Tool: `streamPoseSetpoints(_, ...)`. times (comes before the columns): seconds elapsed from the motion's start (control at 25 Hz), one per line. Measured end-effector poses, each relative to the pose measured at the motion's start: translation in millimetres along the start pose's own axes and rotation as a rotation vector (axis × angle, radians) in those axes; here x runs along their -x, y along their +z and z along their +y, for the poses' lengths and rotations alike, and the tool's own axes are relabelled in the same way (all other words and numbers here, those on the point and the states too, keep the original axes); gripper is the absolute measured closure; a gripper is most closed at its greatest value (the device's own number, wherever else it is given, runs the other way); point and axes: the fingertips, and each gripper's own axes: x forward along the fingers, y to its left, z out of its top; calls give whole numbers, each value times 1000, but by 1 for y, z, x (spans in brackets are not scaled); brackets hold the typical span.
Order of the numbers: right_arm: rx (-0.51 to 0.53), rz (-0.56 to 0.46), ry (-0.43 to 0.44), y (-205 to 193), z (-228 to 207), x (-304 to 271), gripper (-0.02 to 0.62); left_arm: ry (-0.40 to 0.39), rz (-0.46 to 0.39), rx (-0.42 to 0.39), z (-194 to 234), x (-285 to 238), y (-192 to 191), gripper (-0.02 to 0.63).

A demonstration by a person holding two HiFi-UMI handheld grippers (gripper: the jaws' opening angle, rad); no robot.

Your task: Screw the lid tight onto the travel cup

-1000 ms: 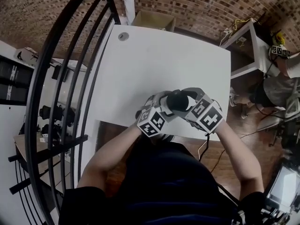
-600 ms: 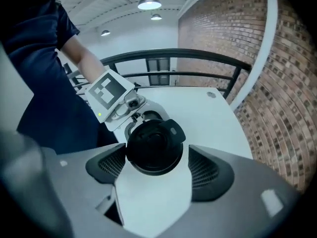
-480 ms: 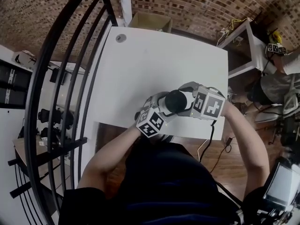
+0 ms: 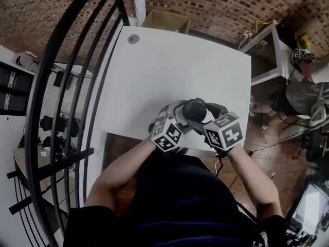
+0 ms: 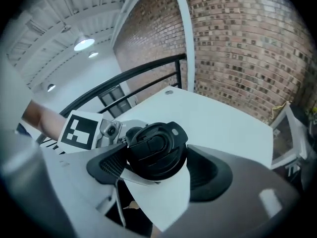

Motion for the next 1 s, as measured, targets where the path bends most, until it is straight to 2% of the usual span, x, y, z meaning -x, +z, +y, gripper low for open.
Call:
streamPoseSetpoints(0.08,35,-4,-8,-1,3,1,206,-2,1,0,-1,1,-1,209)
streamPoseSetpoints(0.12,99,5,10,0,4,2,189,-3,1,-1,-2,1,-1,209)
streamPoseSetpoints(0.28,573,73,120,20,10,9,169,-4,6,-7,-2,0,-3,209)
streamPoseSetpoints(0.36,788,159,216,18,19,8,169,-3,12,-8,-2,-1,-3,209)
streamPoseSetpoints(0.44,1004,289,276,7,22,7,170,-4,19,-8,-3,-1,-3,209)
streamPoseSetpoints(0.52,1154,408,296,-1,18,4,175,-4,27,-10,-2,-2,-3,209)
streamPoseSetpoints(0.56,1188,450,296,-1,16,3,210,-2,31,-10,-1,-2,-2,209)
streamPoseSetpoints(0.64,1157,512,279,2,13,2,215,3,37,-10,0,-3,-1,209)
streamPoseSetpoints(0.72,1046,533,230,5,12,2,215,10,42,-8,0,-4,0,209)
streamPoseSetpoints(0.8,892,509,155,7,11,2,215,20,45,4,0,-3,-1,209)
streamPoseSetpoints(0.92,593,478,57,2,4,3,218,38,43,29,1,-3,-2,213)
streamPoseSetpoints(1.0,520,474,31,0,3,4,216,50,43,38,1,-3,-2,215)
